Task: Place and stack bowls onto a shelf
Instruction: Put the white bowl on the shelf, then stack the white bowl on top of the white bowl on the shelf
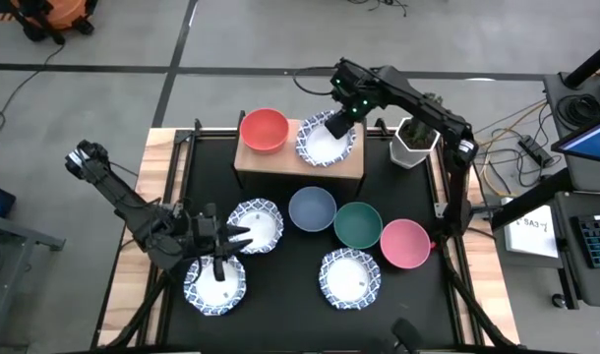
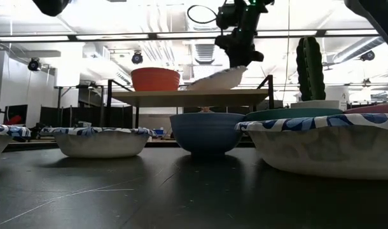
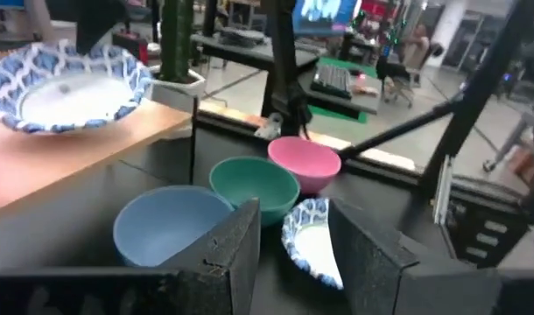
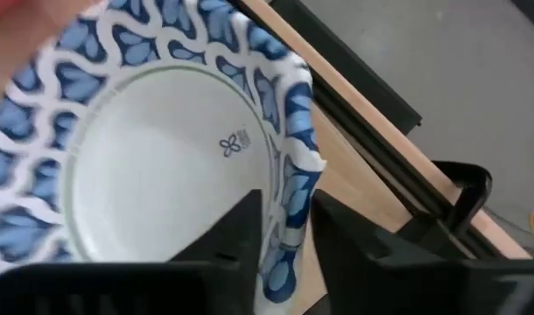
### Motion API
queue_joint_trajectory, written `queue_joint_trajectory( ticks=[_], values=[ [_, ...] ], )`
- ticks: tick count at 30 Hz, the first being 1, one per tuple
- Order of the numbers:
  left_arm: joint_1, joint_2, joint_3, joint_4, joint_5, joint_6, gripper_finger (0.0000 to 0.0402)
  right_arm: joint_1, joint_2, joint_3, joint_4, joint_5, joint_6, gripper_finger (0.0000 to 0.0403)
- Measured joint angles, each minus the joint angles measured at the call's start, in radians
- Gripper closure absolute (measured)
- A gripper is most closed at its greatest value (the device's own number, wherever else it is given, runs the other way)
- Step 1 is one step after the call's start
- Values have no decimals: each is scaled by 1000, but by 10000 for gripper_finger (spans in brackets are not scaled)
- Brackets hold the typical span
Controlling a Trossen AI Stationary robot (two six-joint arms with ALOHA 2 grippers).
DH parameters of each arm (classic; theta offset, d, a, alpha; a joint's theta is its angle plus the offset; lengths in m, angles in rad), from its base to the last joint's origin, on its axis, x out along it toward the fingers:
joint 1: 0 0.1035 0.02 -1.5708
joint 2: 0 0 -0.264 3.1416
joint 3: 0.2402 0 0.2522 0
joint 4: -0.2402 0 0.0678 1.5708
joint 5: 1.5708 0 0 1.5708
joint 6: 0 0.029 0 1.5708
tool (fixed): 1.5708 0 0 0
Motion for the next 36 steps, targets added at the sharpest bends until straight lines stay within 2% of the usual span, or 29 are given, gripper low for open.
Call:
queue_joint_trajectory(
  ticks=[5, 9, 18, 26, 31, 34, 36],
  values=[
    [2, 14, 0, 59, -43, 30, 281, 0, 5, 0, 19, 7, -16, 258],
    [3, -8, 0, 73, -47, 91, 281, 0, -7, 3, 44, 11, -9, 238],
    [9, -48, 0, 203, -56, 249, 281, 35, -16, 11, 52, 15, 65, 247],
    [9, -47, 0, 208, -54, 298, 281, 97, -122, 11, 71, 8, 106, 254],
    [9, -39, 0, 213, -53, 297, 281, 195, -235, 8, 81, 7, 109, 255],
    [9, -19, -1, 211, -53, 280, 281, 302, -313, -17, 135, 22, 109, 255],
    [8, -5, -1, 211, -53, 270, 281, 396, -359, -50, 186, 69, 108, 255]
  ],
)
